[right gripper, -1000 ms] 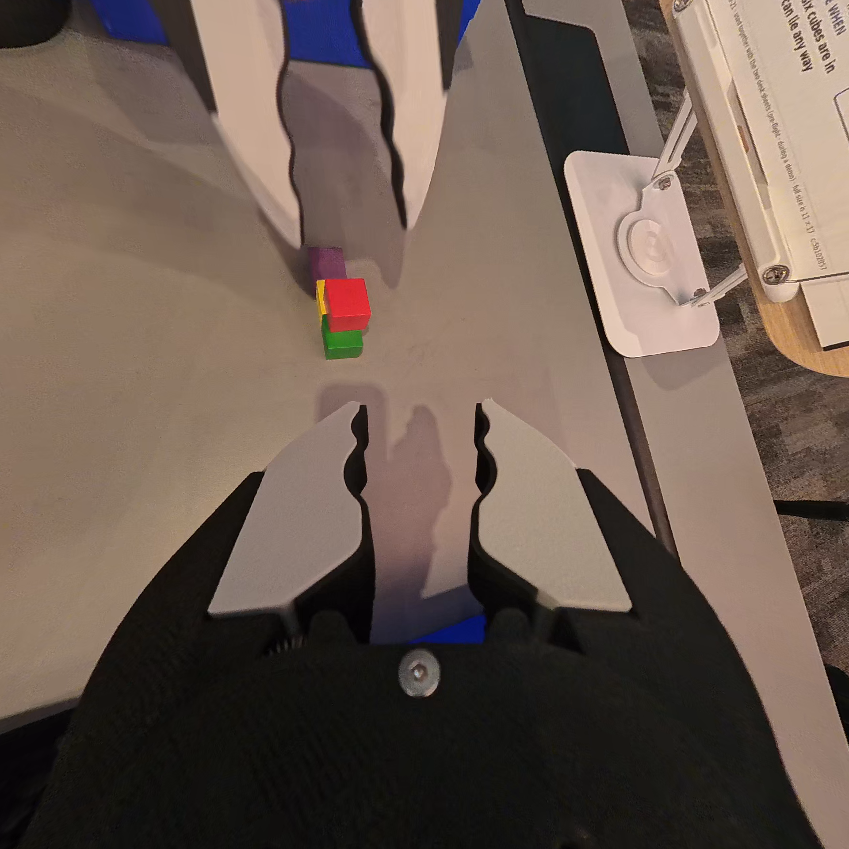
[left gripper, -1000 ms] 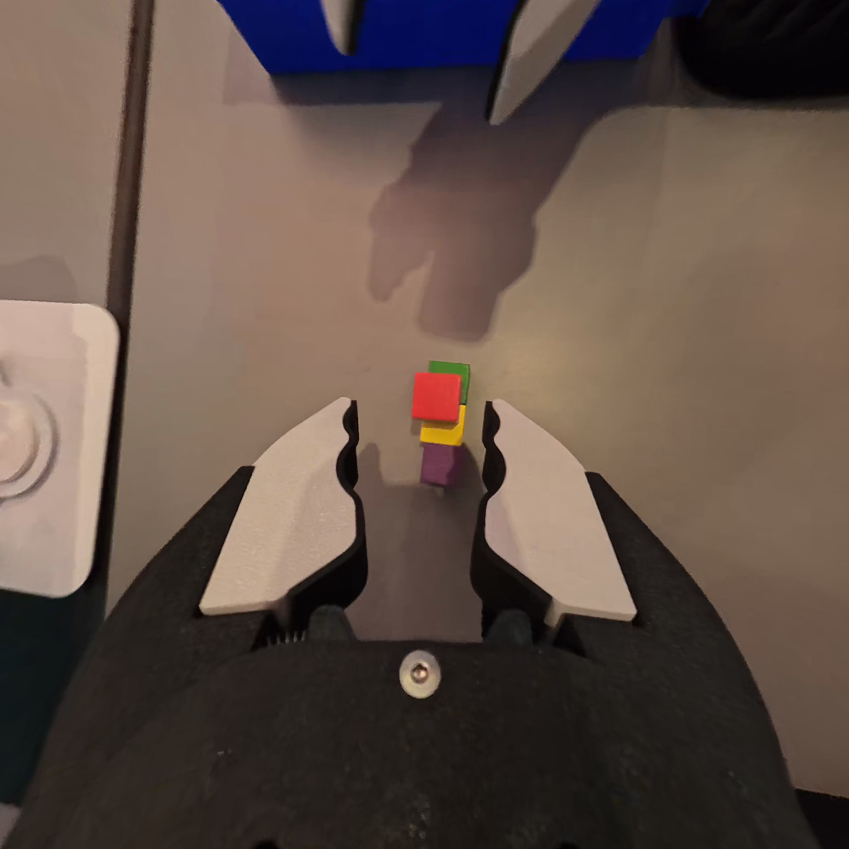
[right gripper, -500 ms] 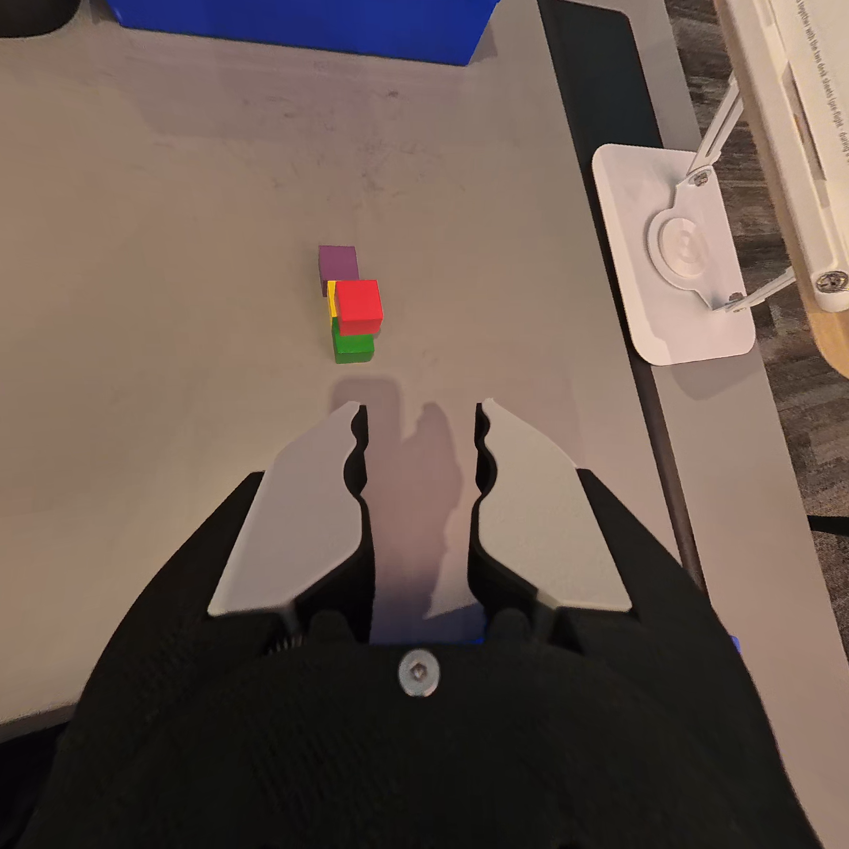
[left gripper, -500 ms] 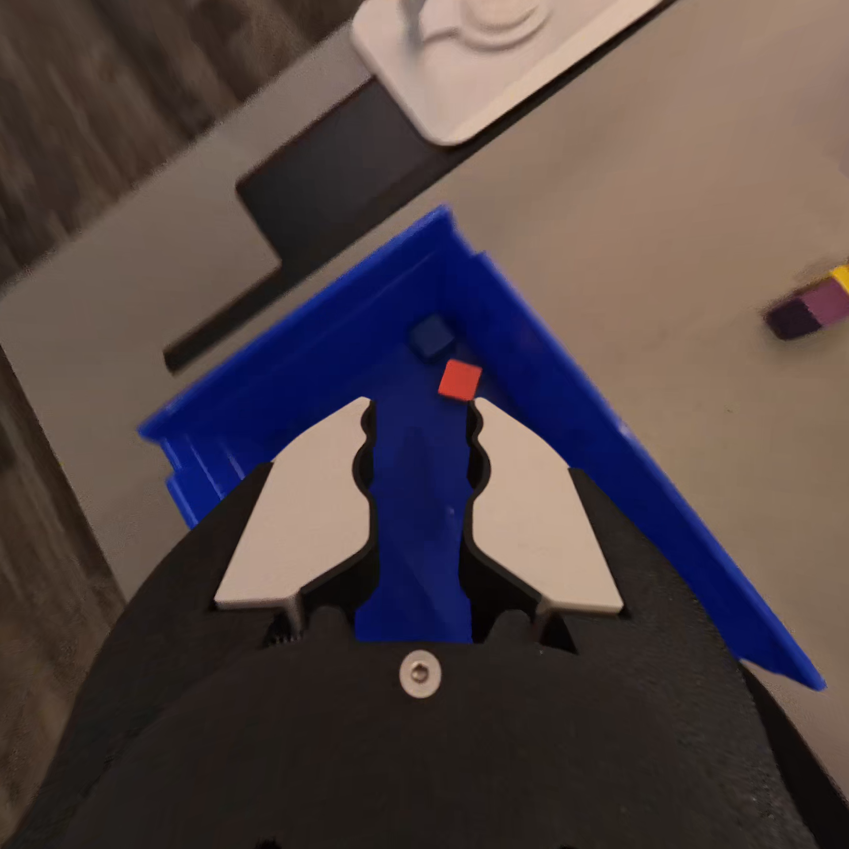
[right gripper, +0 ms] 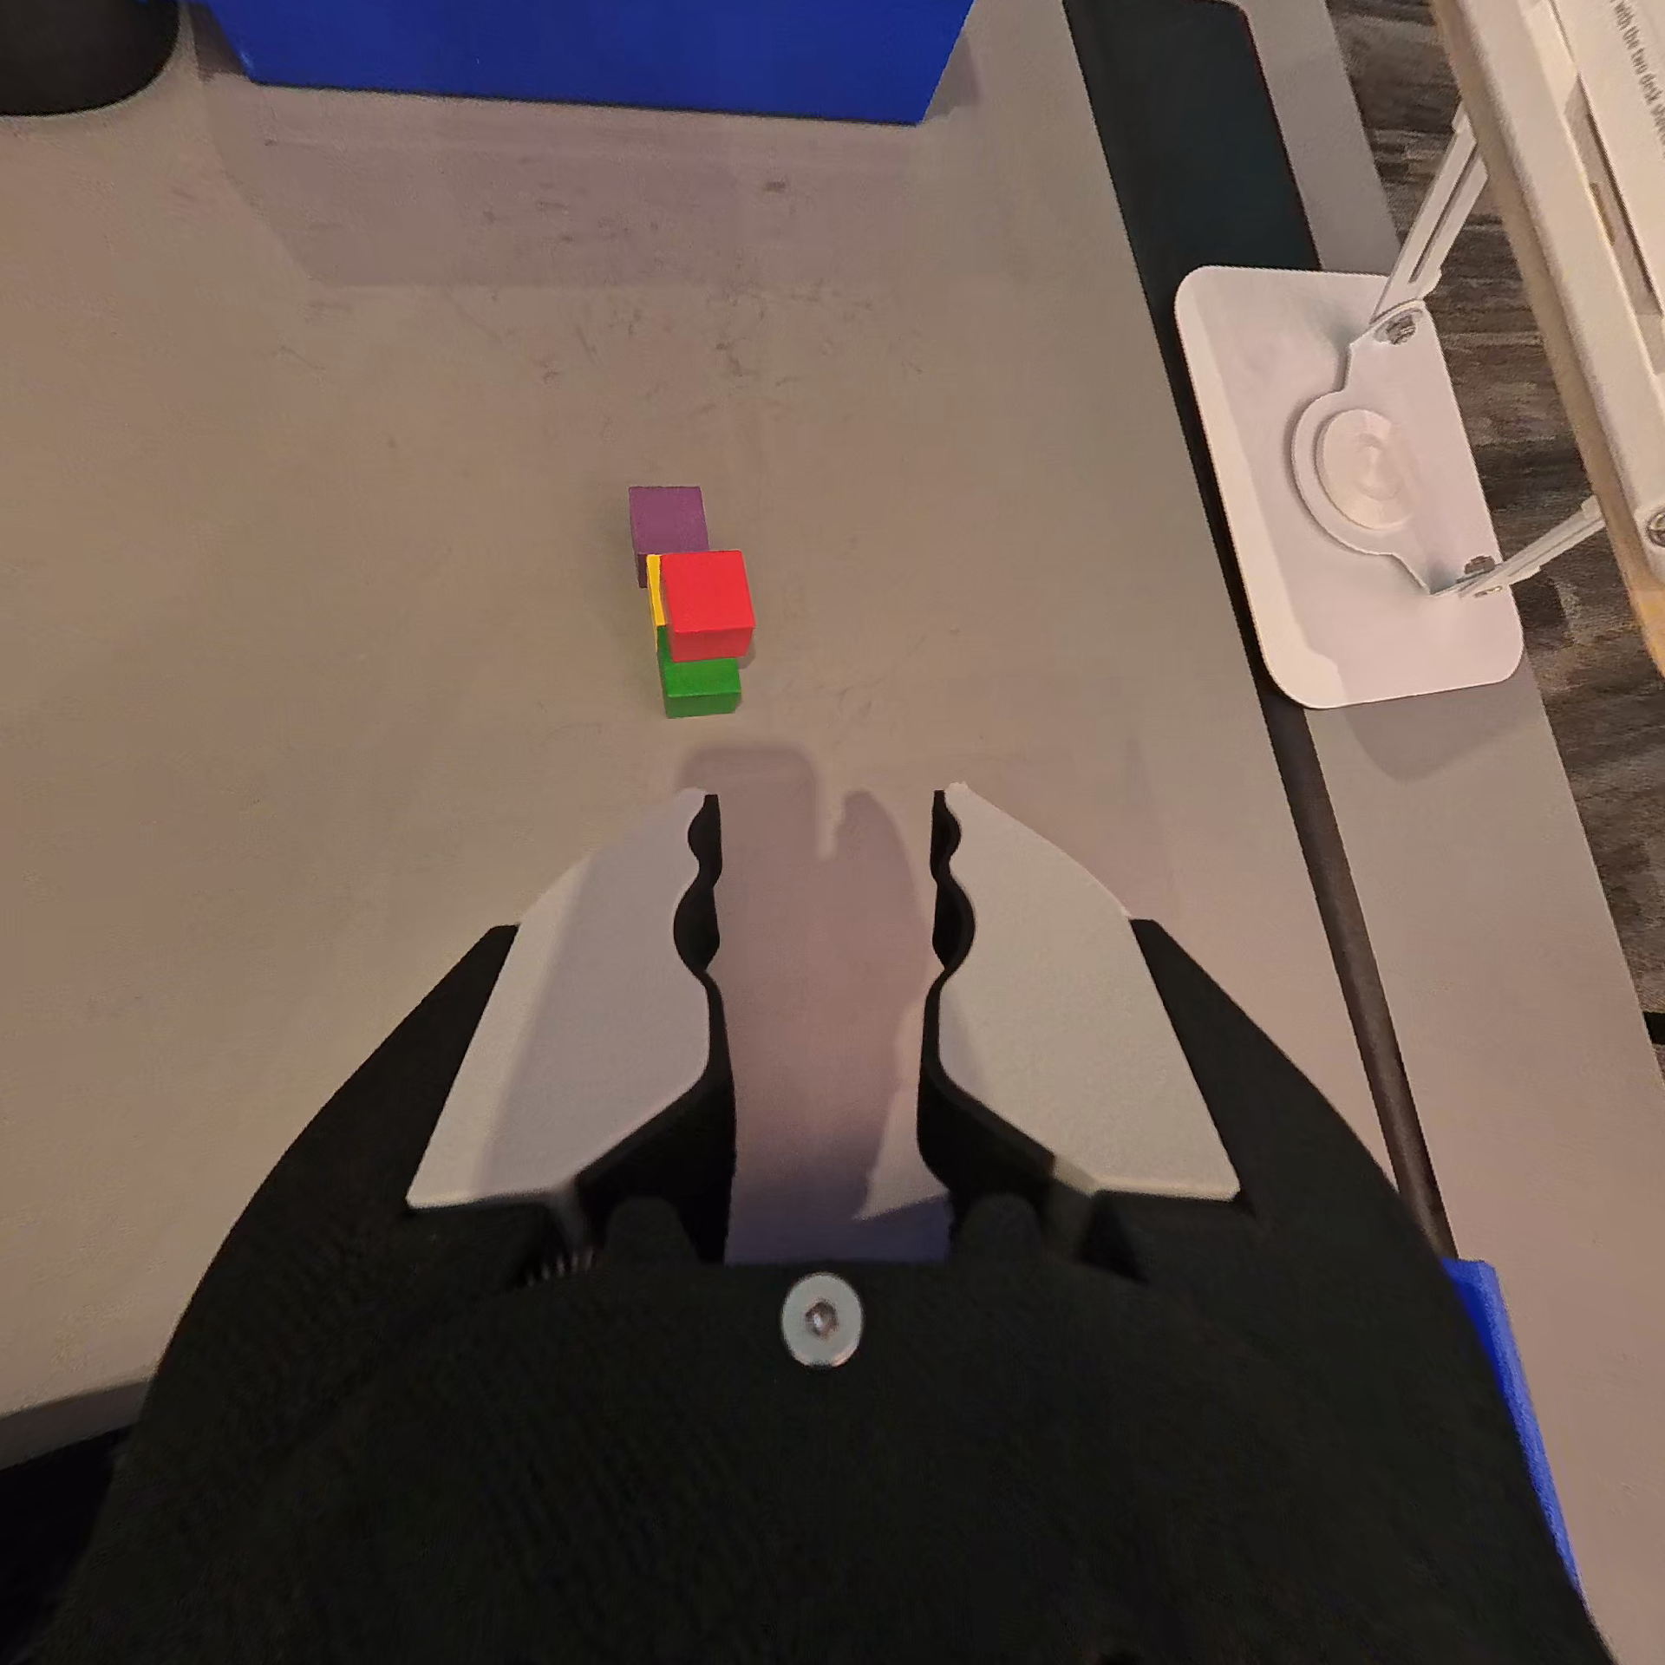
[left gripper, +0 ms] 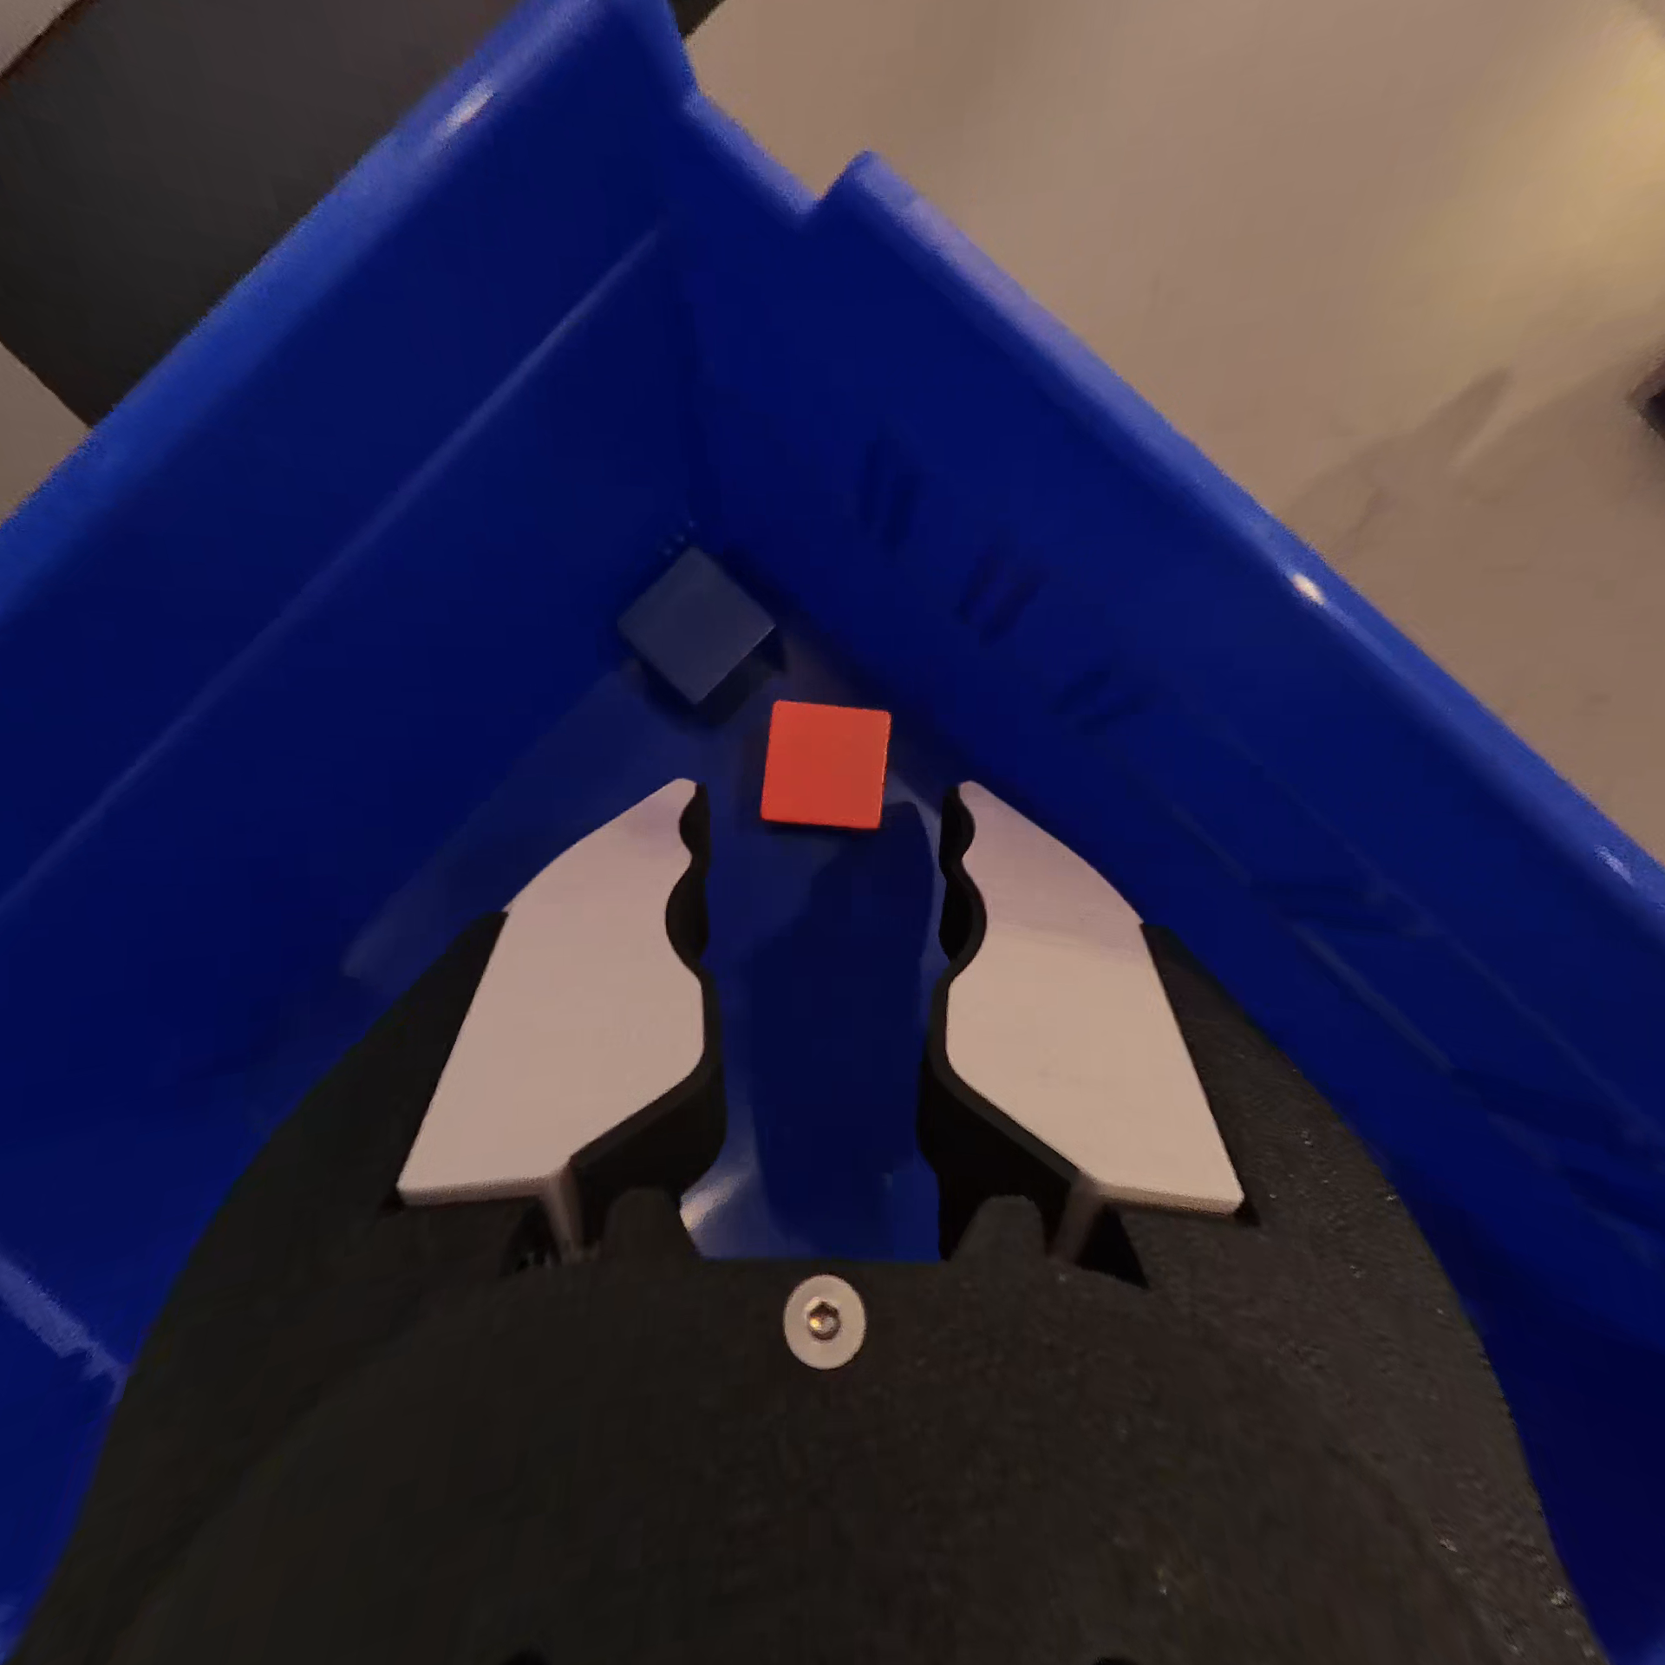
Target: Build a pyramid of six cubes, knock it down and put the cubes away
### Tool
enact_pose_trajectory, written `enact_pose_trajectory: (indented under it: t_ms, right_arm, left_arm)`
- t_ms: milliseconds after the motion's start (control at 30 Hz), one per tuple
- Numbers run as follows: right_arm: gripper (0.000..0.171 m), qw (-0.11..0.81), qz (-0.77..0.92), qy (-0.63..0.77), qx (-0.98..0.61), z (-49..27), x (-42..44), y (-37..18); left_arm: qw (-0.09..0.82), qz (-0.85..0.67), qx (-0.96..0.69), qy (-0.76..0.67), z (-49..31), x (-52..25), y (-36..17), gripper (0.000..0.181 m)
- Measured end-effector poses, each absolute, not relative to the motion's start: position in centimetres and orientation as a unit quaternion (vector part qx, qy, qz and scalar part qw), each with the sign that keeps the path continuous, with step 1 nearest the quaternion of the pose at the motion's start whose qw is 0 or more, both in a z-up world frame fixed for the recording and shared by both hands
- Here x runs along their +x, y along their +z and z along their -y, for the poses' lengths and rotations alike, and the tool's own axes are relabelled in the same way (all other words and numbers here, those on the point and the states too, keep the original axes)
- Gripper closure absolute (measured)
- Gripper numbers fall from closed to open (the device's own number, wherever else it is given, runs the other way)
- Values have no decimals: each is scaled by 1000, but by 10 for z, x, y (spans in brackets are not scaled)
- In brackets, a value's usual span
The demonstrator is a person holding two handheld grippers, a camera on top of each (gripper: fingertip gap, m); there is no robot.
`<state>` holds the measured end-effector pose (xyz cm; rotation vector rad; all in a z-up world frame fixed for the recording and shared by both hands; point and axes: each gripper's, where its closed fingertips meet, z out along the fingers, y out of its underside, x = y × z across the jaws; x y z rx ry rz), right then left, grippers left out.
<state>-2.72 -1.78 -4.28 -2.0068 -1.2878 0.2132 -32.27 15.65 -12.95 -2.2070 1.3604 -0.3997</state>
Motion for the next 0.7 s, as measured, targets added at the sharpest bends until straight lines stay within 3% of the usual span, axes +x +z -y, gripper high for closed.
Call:
enact_pose_trajectory:
  t_ms: [200, 300, 467, 567, 700]
  right_arm:
    - [125, 371, 492, 88, -783, 16, -21, -40]
    - [126, 375, 493, 89, -780, 16, -22, -38]
    - [126, 379, 492, 87, -779, 18, -18, -35]
    - [126, 385, 488, 86, -778, 18, -15, -32]
    - [126, 394, 488, 90, -774, 17, -17, -26]
  left_arm:
    - [249, -521, -809, -108, -164, -321, -144, 137]
    - [251, -517, -811, -110, -166, -319, -147, 152]
    - [255, -529, -803, -104, -159, -329, -135, 152]
    - [301, -528, -789, -85, -156, -344, -95, 152]
    - [381, -529, -738, -173, -116, -317, 3, 152]
